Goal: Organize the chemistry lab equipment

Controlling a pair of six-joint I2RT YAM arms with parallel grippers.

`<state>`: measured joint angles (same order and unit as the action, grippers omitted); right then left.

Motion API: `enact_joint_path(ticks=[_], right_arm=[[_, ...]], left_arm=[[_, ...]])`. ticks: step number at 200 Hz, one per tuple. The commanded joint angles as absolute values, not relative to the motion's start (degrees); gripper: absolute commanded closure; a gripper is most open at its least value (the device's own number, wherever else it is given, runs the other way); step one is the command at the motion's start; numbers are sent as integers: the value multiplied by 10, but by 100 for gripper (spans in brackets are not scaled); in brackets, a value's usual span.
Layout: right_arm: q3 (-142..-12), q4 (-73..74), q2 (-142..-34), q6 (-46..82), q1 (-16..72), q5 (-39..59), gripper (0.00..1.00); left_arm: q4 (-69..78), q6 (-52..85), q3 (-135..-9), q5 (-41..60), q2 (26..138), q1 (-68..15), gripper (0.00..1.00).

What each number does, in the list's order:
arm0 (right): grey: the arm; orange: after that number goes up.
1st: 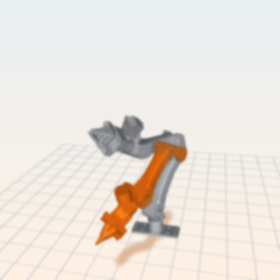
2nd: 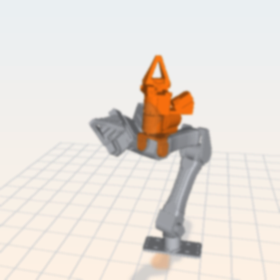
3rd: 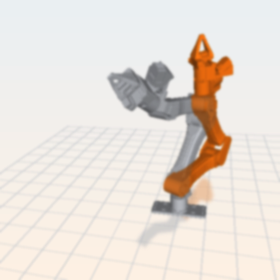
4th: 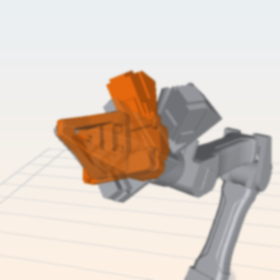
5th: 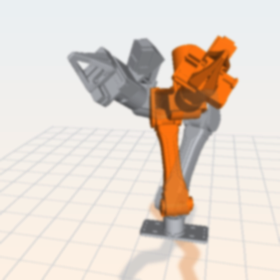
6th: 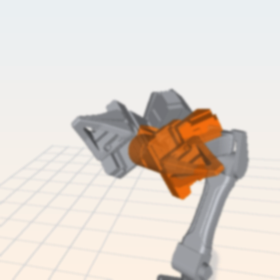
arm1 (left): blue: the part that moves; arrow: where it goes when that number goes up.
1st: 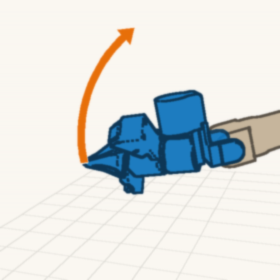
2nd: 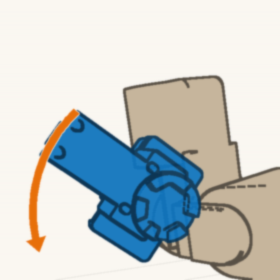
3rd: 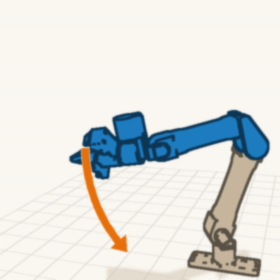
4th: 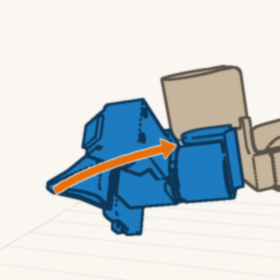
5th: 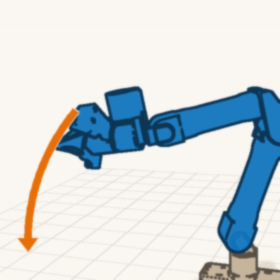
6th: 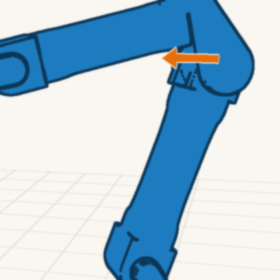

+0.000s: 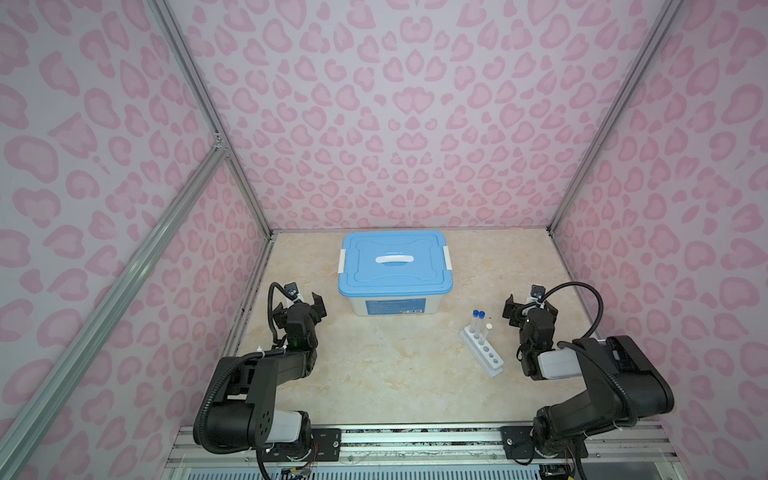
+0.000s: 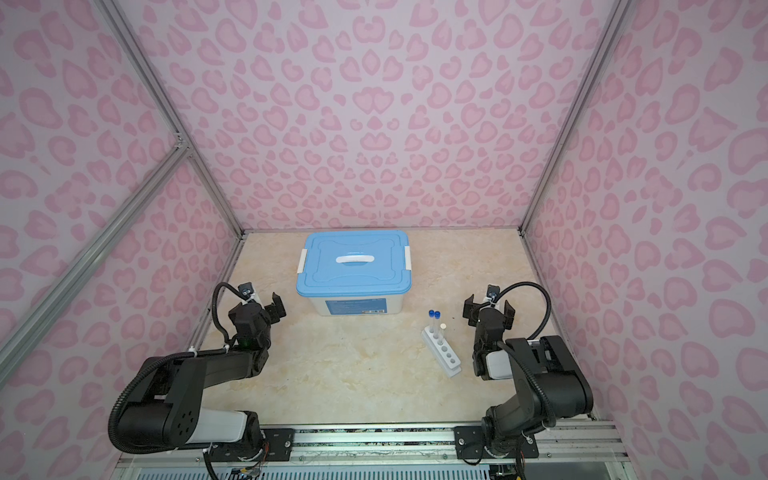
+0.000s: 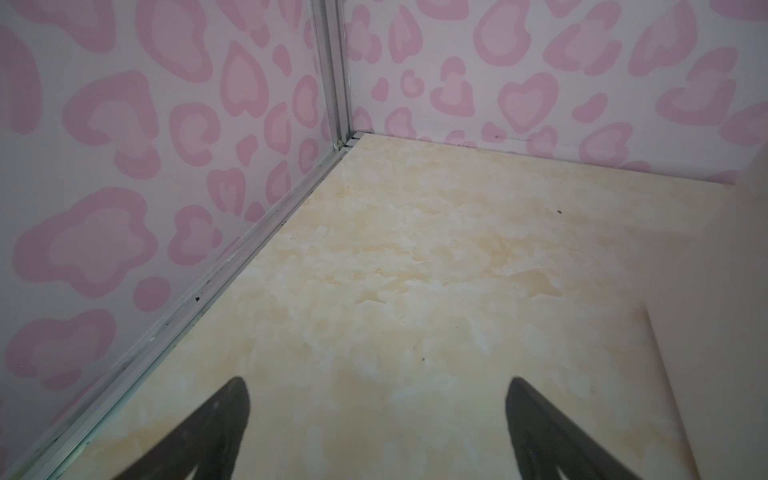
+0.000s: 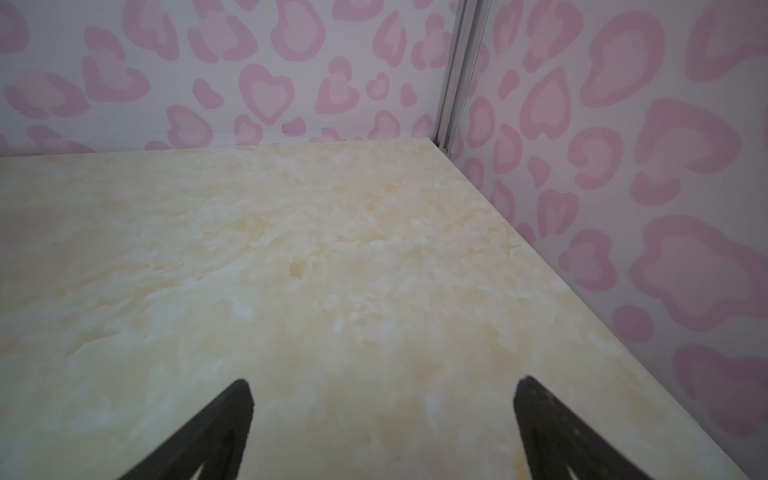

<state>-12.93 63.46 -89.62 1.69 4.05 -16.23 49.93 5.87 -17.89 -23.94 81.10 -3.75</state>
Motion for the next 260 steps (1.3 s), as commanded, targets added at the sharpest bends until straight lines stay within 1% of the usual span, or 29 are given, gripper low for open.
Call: enact_joint_path(ticks=[1, 16, 27, 36, 45, 54, 83, 260], right_arm=[[-139, 664, -880, 9, 43, -166, 2], [-150, 660, -892, 9, 43, -159, 2], [-149, 691, -907, 1, 43, -157, 2], [-153, 663, -896, 9, 42, -162, 2], [-153, 662, -895, 17, 40, -169, 2], [-153, 676, -904, 18, 37, -170, 2], [-180, 616, -900, 25, 33, -167, 2], [-178, 622, -901, 24, 32, -166, 2]], left_arm=[[561, 43, -178, -219, 814, -35, 2], [578, 40, -171, -198, 823, -32, 2], [634, 37, -165, -198, 855, -31, 2], [584, 45, -174, -186, 840, -24, 2], [613, 47, -168, -182, 848, -19, 2], [583, 49, -177, -176, 843, -17, 3], [587, 52, -177, -167, 845, -11, 3], [578, 54, -182, -160, 845, -8, 3]])
